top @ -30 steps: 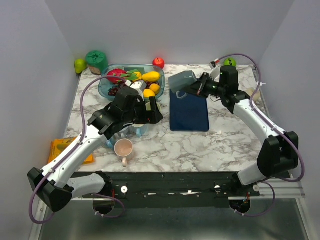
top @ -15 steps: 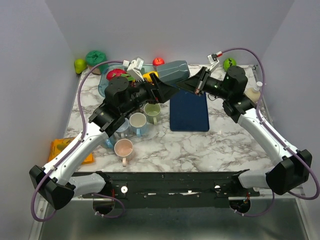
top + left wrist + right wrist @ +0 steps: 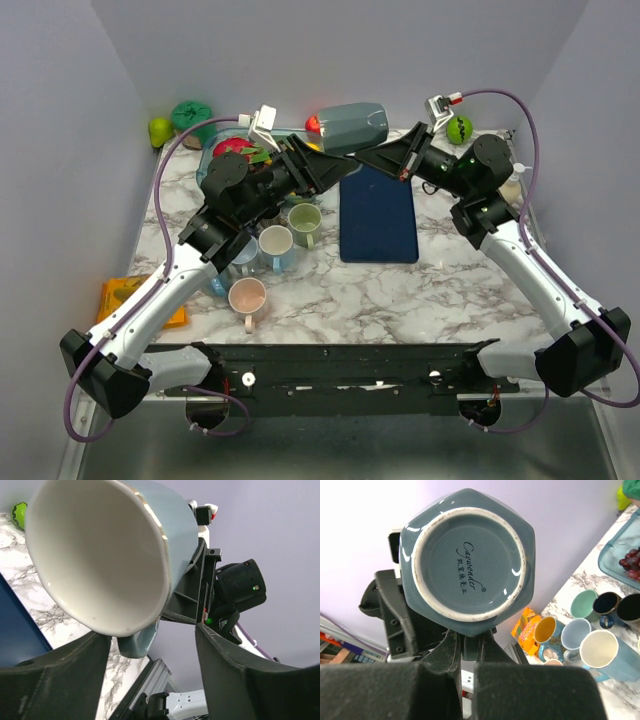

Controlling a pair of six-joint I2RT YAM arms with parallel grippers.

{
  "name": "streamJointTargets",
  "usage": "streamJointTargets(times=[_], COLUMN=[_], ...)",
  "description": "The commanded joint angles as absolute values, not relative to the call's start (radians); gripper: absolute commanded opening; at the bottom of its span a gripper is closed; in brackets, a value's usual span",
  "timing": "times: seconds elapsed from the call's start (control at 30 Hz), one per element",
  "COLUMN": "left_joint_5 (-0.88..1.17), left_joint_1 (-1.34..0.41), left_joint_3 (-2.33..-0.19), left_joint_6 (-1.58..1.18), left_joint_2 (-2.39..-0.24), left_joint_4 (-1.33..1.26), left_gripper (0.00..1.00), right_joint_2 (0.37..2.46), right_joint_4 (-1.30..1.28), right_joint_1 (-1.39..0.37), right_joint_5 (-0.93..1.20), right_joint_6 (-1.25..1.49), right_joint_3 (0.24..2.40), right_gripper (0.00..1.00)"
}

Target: Turn the mug right side up

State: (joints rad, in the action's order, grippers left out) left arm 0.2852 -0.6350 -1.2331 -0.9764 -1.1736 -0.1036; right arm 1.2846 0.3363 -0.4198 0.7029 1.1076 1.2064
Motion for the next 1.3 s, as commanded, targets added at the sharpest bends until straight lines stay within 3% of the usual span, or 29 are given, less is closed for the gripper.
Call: streamJointTargets(times=[0.0, 0.23, 0.27, 0.43, 0.53, 0.57, 0.7, 0.77, 0.83, 0.87, 0.93, 1.07, 1.27], left_joint_5=[0.291, 0.304, 0.307, 0.299, 0.296, 0.296, 0.252, 0.201, 0.158, 0.140, 0.115, 0.055, 0.034], left_joint_1=[-0.635, -0.635, -0.635, -0.634, -0.635, -0.635, -0.635, -0.634, -0.635, -0.635, -0.635, -0.637, -0.670], left_joint_3=[-1.216, -1.221, -1.223, -1.226, -1.232, -1.239, -1.243, -1.256, -1.276, -1.291, -1.314, -1.327, -1.260], left_joint_6=[-0.997, -1.009, -1.011, -1.019, -1.002, -0.983, -0.913, -0.865, -0.786, -0.763, -0.692, -0.605, -0.505], left_joint_2=[-1.170, -1.184, -1.189, -1.192, -1.192, -1.192, -1.163, -1.146, -1.121, -1.115, -1.098, -1.077, -1.029], left_joint_4=[-0.187, -0.229, -0.229, -0.252, -0.256, -0.249, -0.145, -0.074, 0.053, 0.090, 0.208, 0.402, 0.578], left_gripper=[0.65, 0.47, 0.40, 0.32, 0.14, 0.00, 0.00, 0.00, 0.00, 0.00, 0.00, 0.00, 0.00], right_joint_2=[1.255, 1.258, 1.258, 1.275, 1.272, 1.267, 1.240, 1.223, 1.203, 1.194, 1.164, 1.112, 1.005], right_joint_4=[0.495, 0.557, 0.558, 0.560, 0.551, 0.516, 0.260, 0.107, 0.049, 0.023, -0.027, -0.118, -0.320], right_joint_1=[-0.439, -0.454, -0.462, -0.489, -0.502, -0.502, -0.502, -0.502, -0.500, -0.502, -0.502, -0.502, -0.502], right_joint_5=[0.758, 0.788, 0.788, 0.795, 0.788, 0.782, 0.697, 0.605, 0.524, 0.506, 0.450, 0.351, 0.091], right_joint_6=[1.160, 1.200, 1.198, 1.192, 1.184, 1.158, 0.985, 0.895, 0.858, 0.838, 0.822, 0.772, 0.710], right_joint_3=[1.212, 1.193, 1.193, 1.186, 1.171, 1.169, 1.190, 1.192, 1.178, 1.164, 1.132, 1.088, 1.003], right_gripper=[0.01, 0.01, 0.01, 0.00, 0.01, 0.01, 0.01, 0.10, 0.31, 0.50, 0.66, 0.75, 0.77])
